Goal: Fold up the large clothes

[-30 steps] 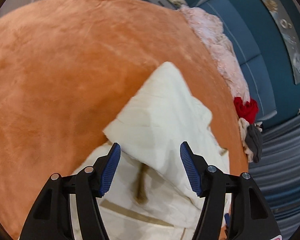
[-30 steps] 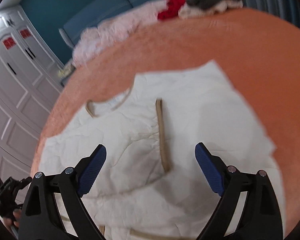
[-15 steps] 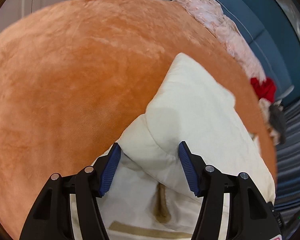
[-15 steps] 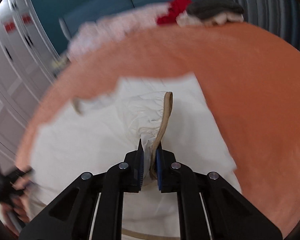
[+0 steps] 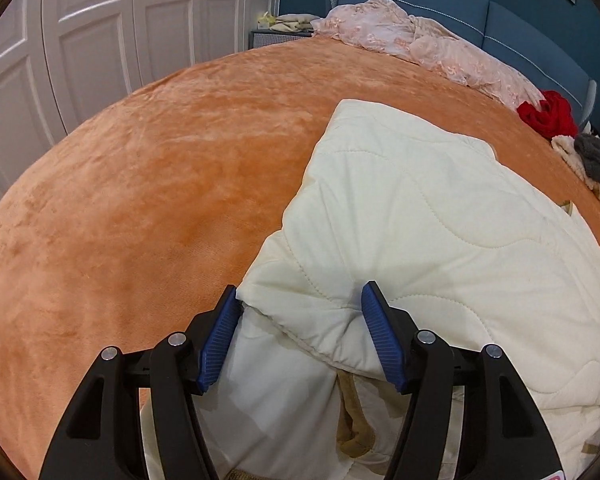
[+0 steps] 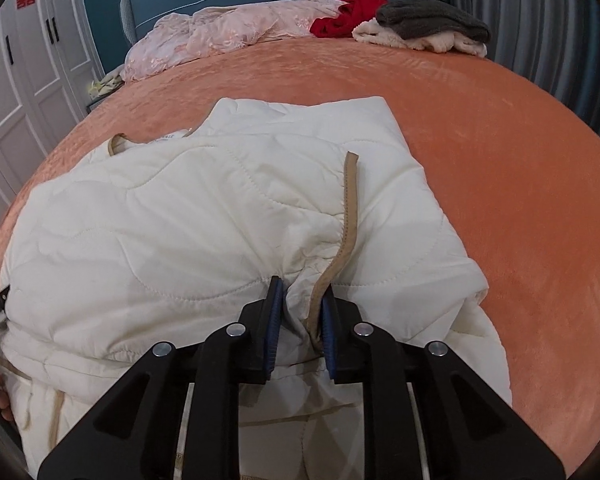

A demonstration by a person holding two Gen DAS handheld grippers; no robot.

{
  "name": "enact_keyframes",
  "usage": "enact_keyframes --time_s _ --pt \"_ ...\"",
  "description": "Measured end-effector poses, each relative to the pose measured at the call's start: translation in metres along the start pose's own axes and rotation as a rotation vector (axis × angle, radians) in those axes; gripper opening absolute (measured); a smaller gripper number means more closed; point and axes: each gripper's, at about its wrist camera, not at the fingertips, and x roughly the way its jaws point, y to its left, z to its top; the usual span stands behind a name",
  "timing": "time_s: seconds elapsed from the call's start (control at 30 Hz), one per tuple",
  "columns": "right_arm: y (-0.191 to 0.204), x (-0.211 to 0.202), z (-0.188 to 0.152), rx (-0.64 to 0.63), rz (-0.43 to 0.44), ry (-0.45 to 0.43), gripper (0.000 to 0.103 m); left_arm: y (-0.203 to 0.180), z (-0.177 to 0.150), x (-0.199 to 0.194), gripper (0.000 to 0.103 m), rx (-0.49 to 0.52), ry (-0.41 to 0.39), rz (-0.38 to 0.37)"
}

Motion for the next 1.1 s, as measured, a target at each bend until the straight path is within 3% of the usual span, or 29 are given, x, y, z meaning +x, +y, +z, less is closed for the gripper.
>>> enact_keyframes --time_s 0.07,0.13,0.17,0.27,0.43,0.57,0.67,0.73,1.1 --pt "-0.003 -0.012 0.006 0.019 -0.036 0.000 0.033 0.004 0.007 -0.012 0.061 0.001 0.004 -0.003" --pt "-0.009 -0.041 0.011 0.073 -0.082 -0.089 0.048 0.008 0.012 -0.031 0.060 0.007 -0.024 -0.030" --pt "-0.010 -0.052 0.013 0.098 -0.071 -0.124 0.049 0.009 0.015 -0.045 0.060 0.009 -0.057 -0.044" --pt "0.002 -0.066 0.025 0.112 0.003 -0.162 0.050 -0.004 0.027 -0.069 0.060 0.048 -0.129 -0.077" --pt "0.065 -0.038 0.029 -0.054 0.095 -0.108 0.049 -0.065 0.037 -0.059 0.060 0.124 -0.104 -0.147" --pt "0.087 0.003 0.008 -0.115 0.088 -0.018 0.050 -0.094 0.014 -0.018 0.060 0.190 -0.040 -0.102" --pt "0.088 0.009 -0.004 -0.135 0.075 -0.045 0.052 -0.095 -0.006 0.001 0.062 0.210 -0.057 -0.079" --pt "0.091 0.010 -0.008 -0.144 0.076 -0.056 0.056 -0.094 -0.007 0.004 0.064 0.207 -0.055 -0.078" --pt "0.094 0.013 -0.020 -0.168 0.048 -0.115 0.059 -0.098 -0.019 0.008 0.067 0.238 -0.105 -0.029"
